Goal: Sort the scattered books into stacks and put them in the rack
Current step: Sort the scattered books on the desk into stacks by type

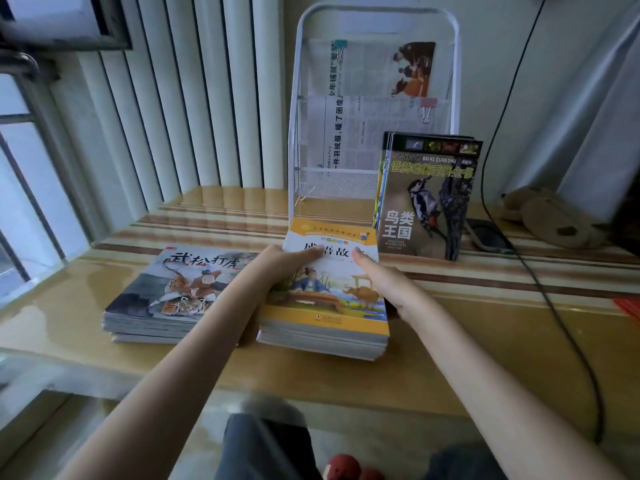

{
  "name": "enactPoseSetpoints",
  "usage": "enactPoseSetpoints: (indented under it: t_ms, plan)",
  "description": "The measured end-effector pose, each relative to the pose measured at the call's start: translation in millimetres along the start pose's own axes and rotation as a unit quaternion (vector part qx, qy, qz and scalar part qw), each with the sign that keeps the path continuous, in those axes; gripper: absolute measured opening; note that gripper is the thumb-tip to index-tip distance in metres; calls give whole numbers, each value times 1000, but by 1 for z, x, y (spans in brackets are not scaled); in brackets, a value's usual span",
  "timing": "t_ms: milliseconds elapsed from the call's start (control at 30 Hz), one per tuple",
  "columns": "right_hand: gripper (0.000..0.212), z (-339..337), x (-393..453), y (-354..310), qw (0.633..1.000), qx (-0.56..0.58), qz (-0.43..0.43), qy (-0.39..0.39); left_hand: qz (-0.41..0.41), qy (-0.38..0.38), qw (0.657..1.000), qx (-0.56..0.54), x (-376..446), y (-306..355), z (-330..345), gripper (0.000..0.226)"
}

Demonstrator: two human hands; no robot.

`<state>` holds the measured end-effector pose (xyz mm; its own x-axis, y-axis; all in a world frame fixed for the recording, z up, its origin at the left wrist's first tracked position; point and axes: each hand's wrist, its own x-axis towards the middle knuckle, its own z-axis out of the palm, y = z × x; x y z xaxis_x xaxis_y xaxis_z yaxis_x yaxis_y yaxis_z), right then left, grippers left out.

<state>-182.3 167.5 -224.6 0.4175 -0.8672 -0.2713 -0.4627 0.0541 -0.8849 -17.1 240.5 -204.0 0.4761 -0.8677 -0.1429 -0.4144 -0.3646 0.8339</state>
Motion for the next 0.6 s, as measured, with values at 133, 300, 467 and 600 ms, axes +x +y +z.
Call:
enactPoseSetpoints:
  t_ms: [133,300,467,600]
  plan:
    - [83,7,2,7,999,-48,17,20,-14,-2,1000,12,5,-6,7,42]
    - [84,7,8,5,988,-145,34,35,-12,26,996,81,14,-15,13,46]
    - [72,8,14,1,964,-262,15,43,17,47,976,212,15,-13,9,50]
    - [69,9,15,-2,890,-431,-46,145,68,129,943,300,13,0,15,28]
